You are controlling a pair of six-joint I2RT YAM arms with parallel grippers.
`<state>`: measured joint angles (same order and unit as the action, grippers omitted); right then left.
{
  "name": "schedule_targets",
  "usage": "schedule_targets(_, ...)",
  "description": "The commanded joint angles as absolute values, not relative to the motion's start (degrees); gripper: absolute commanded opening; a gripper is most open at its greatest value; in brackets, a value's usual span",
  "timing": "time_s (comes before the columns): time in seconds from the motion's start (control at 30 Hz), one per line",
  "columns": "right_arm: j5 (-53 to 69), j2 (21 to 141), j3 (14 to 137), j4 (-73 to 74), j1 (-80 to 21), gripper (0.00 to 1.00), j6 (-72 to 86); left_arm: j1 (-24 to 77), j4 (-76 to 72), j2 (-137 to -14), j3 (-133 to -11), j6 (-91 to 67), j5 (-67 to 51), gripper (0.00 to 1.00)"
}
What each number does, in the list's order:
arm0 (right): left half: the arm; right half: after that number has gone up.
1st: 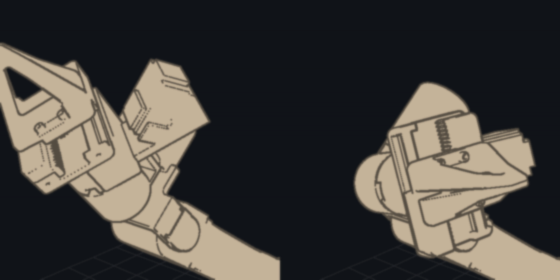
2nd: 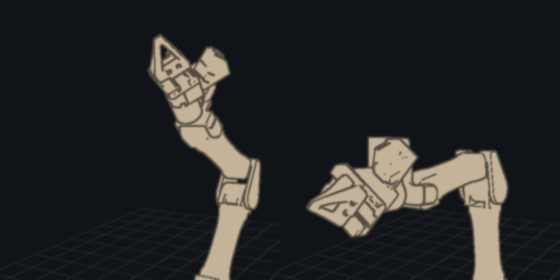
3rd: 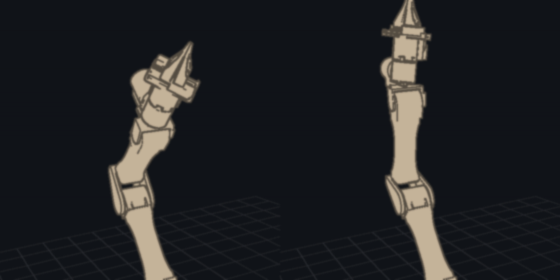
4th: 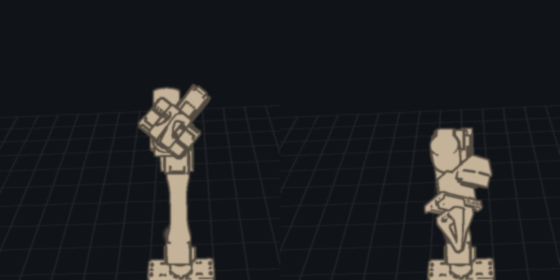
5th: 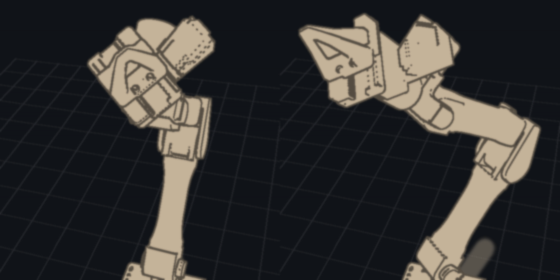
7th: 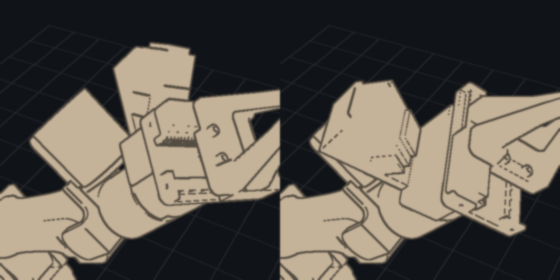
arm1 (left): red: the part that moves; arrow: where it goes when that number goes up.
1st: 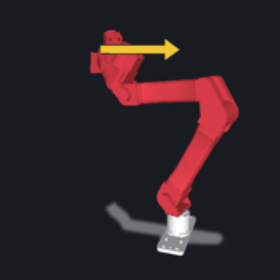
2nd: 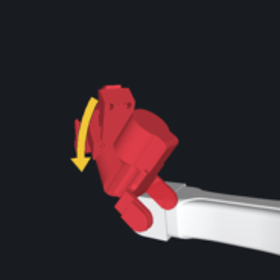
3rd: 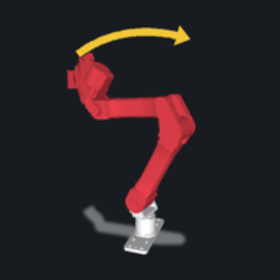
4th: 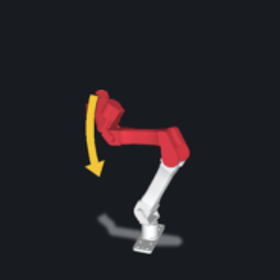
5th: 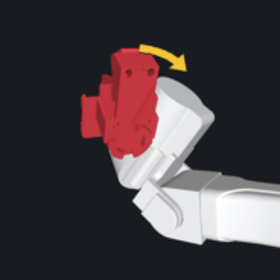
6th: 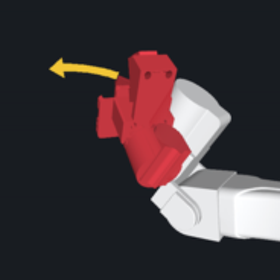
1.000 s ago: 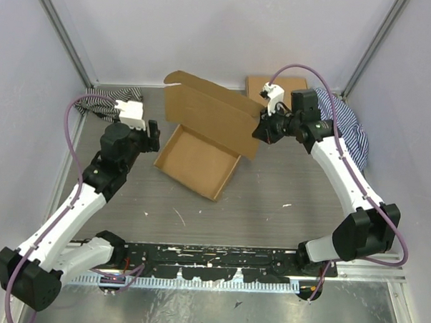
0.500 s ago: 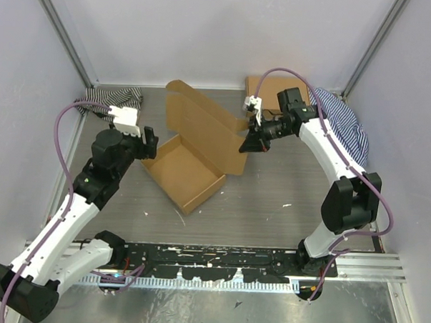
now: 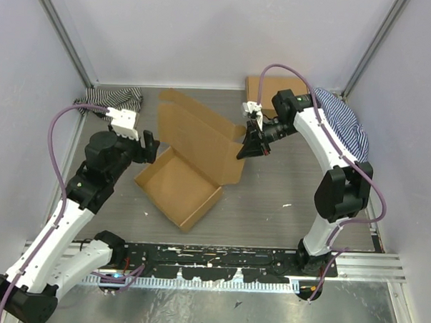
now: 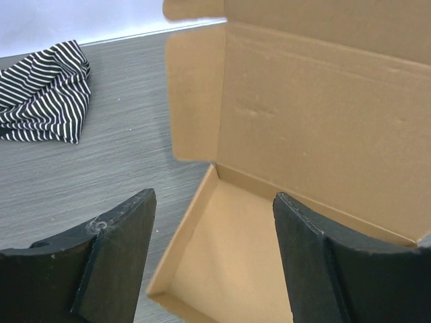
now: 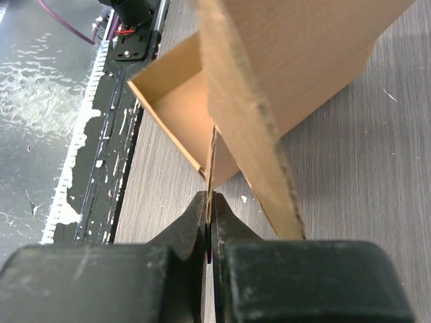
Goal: Fold the paper box
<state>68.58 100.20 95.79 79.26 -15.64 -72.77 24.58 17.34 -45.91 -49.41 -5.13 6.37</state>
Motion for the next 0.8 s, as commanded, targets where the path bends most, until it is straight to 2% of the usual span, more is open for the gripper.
schedule_targets(0.0,70.99,99.74,97.21,78.64,-15.65,0.06,-70.88,24.36,15.23,-47.6,-49.73,-2.8,7.99,0.78)
schedule_targets(0.13,68.63,96.6,93.3,69.48,-15.63,0.06,-60.21,24.2,12.92,-54.75,-52.9,-3.08,11.45,0.83)
schedule_targets(0.3,68.56,96.1,92.18,66.89,-15.62,0.06,-56.42,18.95,9.46,-66.78,-59.99,-10.82,7.64,0.87)
schedule_targets(0.53,68.22,98.57,93.11,66.93,-15.44,0.06,-54.84,1.79,-3.88,-72.32,-56.46,-22.9,-15.0,0.85)
schedule_targets(0.63,68.26,99.15,93.48,66.96,-15.39,0.06,-54.76,0.27,-9.1,-76.47,-56.3,-21.67,-25.42,0.86)
schedule_targets(0.77,68.11,99.57,93.6,67.3,-15.33,0.06,-54.56,0.2,-13.98,-83.37,-59.36,-20.7,-37.04,0.82)
